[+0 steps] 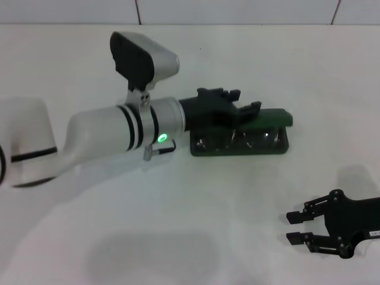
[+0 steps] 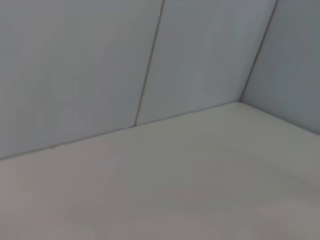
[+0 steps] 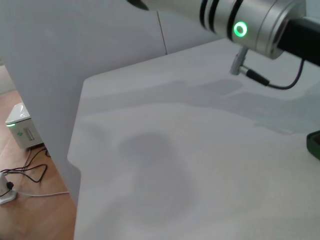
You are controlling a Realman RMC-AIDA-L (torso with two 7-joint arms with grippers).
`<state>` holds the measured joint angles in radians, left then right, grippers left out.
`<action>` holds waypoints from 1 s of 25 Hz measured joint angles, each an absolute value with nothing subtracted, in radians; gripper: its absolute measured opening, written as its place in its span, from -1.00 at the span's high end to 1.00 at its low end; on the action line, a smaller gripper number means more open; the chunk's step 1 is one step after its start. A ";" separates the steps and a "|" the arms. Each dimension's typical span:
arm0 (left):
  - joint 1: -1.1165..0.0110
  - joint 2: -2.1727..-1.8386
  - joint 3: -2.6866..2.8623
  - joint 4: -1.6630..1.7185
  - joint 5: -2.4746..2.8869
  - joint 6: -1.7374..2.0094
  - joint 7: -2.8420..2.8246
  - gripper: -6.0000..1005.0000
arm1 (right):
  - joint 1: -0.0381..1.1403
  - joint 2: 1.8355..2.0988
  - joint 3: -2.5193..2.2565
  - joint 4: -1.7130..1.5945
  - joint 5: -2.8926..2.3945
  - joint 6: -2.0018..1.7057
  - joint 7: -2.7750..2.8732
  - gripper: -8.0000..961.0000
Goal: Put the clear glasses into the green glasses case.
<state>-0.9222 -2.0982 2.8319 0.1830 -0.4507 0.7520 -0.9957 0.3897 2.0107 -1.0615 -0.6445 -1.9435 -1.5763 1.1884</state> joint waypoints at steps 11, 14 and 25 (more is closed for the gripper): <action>-0.749 -2.090 2.675 0.189 -0.452 1.062 -0.767 -0.09 | 0.394 2.006 -1.052 -0.654 -1.940 -1.592 1.191 0.08; -0.685 -2.078 2.628 0.180 -0.450 1.307 -0.705 -0.09 | 0.390 2.010 -1.017 -0.673 -1.906 -1.621 1.171 0.07; -0.575 -2.022 2.623 -0.077 -0.235 1.828 -0.685 -0.11 | 0.424 2.012 -0.950 -0.674 -1.739 -1.877 1.020 0.04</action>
<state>-0.5745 -2.0217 2.6226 -0.0769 -0.2351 1.8277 -0.6854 0.4244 2.0125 -0.9497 -0.6743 -1.7388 -1.8772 1.0196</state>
